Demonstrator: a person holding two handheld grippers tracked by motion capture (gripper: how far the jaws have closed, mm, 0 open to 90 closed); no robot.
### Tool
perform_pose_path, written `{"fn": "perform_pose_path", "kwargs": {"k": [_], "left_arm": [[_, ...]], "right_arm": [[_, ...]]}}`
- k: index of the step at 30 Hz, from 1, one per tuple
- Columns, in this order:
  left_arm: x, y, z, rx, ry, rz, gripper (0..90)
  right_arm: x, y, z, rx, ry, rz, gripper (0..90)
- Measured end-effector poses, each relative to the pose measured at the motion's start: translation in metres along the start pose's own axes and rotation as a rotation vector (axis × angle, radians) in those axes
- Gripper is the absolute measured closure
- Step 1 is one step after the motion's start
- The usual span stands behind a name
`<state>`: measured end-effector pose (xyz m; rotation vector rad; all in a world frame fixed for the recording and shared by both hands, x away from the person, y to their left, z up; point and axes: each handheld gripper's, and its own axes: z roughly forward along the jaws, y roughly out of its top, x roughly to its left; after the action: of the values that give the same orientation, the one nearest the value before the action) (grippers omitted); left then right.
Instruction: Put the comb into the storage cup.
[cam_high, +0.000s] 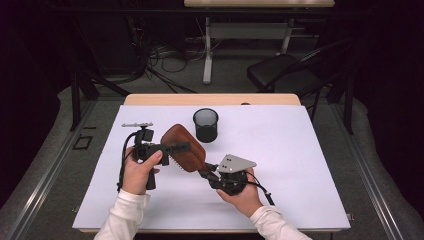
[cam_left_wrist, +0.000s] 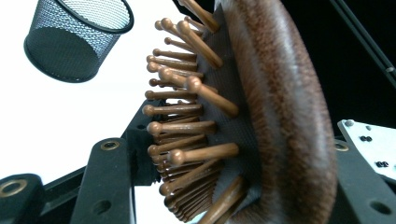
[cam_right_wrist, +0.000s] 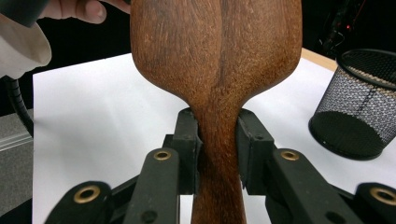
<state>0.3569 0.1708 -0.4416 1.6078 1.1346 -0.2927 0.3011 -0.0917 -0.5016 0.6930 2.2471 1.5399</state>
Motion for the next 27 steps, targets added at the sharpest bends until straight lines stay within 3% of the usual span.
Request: {"fn": "perform_pose_path", "kwargs": {"k": [27], "left_arm": [[0.0021, -0.0015, 0.0019, 0.008, -0.003, -0.024, 48.6]], "right_arm": [[-0.0013, -0.0046, 0.0044, 0.008, 0.021, 0.037, 70.8]]}}
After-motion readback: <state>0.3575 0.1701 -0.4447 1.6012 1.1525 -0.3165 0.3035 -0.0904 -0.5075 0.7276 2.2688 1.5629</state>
